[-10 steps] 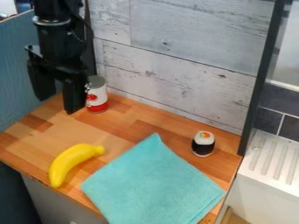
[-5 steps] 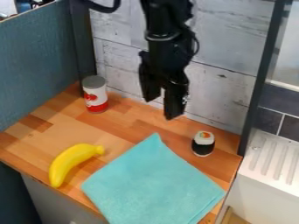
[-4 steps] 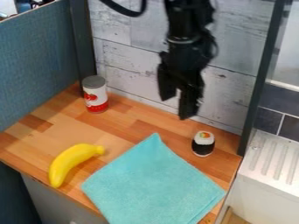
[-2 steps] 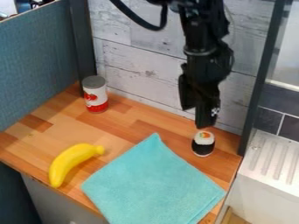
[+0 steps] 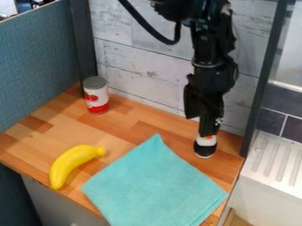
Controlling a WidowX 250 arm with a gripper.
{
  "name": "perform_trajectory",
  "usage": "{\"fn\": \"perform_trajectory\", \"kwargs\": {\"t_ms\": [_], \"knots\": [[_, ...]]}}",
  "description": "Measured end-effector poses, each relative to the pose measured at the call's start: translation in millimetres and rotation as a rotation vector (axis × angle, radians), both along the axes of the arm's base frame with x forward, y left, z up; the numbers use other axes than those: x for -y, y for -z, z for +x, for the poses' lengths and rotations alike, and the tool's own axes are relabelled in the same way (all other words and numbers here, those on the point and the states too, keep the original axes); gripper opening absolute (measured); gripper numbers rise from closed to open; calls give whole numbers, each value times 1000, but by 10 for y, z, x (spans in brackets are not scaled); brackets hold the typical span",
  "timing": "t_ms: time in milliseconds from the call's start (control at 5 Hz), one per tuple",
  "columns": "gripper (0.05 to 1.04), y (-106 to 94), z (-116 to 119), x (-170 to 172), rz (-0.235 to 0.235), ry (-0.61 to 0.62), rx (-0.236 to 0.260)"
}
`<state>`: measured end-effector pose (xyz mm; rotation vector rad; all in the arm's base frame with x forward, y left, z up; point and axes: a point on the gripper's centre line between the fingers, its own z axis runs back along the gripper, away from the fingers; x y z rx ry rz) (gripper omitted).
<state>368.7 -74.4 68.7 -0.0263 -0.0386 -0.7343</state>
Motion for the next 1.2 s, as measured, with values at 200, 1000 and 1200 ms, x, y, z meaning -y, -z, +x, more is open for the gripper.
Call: {"fn": "perform_trajectory", "kwargs": {"t_ms": [200,1000,1200], "knots": [[996,77,-18,67,33,8,-16],[669,398,-21,52,58,-63,-72],[508,392,9,58,54,-88,-56]]}}
